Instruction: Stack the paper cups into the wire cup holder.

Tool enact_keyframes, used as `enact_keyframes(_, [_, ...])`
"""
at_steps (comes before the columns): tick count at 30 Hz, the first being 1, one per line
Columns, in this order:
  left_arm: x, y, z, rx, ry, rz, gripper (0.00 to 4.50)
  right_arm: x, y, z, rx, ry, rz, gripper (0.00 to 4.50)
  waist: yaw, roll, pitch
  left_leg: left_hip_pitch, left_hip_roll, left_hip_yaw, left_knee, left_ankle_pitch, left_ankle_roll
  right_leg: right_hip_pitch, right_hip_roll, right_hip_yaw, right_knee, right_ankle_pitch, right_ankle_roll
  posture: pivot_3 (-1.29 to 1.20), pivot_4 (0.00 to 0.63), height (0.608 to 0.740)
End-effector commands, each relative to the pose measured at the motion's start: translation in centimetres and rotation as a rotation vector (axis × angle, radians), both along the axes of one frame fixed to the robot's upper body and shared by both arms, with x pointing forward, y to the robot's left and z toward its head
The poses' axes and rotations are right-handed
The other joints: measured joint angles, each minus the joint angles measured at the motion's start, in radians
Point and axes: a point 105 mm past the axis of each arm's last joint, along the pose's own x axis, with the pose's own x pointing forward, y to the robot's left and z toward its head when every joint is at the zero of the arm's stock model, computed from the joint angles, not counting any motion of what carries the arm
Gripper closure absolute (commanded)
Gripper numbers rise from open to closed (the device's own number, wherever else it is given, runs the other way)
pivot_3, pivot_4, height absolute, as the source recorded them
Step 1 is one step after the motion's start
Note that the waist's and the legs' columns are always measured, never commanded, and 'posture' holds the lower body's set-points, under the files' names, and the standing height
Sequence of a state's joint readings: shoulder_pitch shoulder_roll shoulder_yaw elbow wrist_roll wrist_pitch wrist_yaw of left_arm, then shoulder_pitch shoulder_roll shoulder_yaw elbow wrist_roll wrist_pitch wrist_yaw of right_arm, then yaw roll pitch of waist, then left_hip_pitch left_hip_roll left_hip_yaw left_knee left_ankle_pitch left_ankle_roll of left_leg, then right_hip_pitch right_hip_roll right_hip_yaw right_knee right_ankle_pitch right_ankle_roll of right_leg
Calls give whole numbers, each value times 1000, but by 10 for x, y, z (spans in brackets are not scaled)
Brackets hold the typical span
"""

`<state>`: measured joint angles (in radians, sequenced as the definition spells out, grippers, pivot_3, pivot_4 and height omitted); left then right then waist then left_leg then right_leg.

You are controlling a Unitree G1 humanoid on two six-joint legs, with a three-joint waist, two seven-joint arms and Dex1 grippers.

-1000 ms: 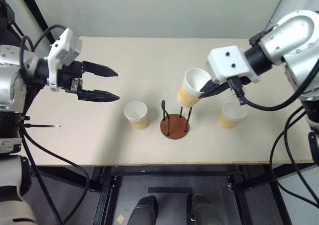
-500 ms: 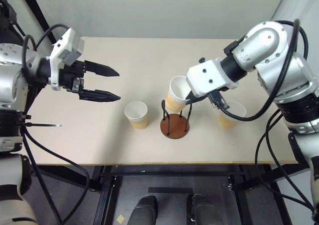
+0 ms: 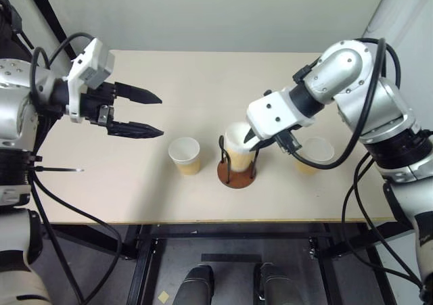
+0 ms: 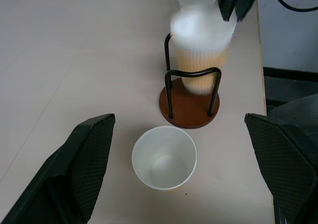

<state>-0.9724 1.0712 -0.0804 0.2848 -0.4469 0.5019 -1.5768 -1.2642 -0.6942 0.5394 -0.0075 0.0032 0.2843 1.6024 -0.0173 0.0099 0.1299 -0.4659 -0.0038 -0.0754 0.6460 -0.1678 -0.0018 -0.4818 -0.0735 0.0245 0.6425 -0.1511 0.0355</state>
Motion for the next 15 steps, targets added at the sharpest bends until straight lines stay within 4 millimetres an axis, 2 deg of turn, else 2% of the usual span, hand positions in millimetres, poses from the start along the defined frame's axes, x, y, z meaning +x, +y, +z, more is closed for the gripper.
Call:
enact_keyframes(1, [-8,1,11,3,-37,-29,0,1,3,11,54,-35,-9,2187,0,0,0,0,0,0,0,0,0,0,0,0,0,0,0,0,150,740])
enact_keyframes(4, [-8,2,12,2,-39,-25,0,5,10,18,141,-30,-46,1122,0,0,0,0,0,0,0,0,0,0,0,0,0,0,0,0,150,740])
enact_keyframes(7, [-8,1,13,15,-66,-17,0,4,11,34,282,33,-103,27,-1,0,0,0,0,0,0,0,0,-1,0,0,0,0,0,0,150,740])
enact_keyframes(10, [-14,-2,7,85,-97,-28,0,0,5,51,400,108,-158,27,1,0,0,-1,0,0,0,0,0,-1,0,0,0,0,0,0,150,740])
enact_keyframes(15, [-24,7,-31,437,-163,-68,0,-20,-9,65,479,287,-196,27,0,0,0,-3,-1,1,0,-1,-1,-2,0,2,-1,-2,0,0,150,740])
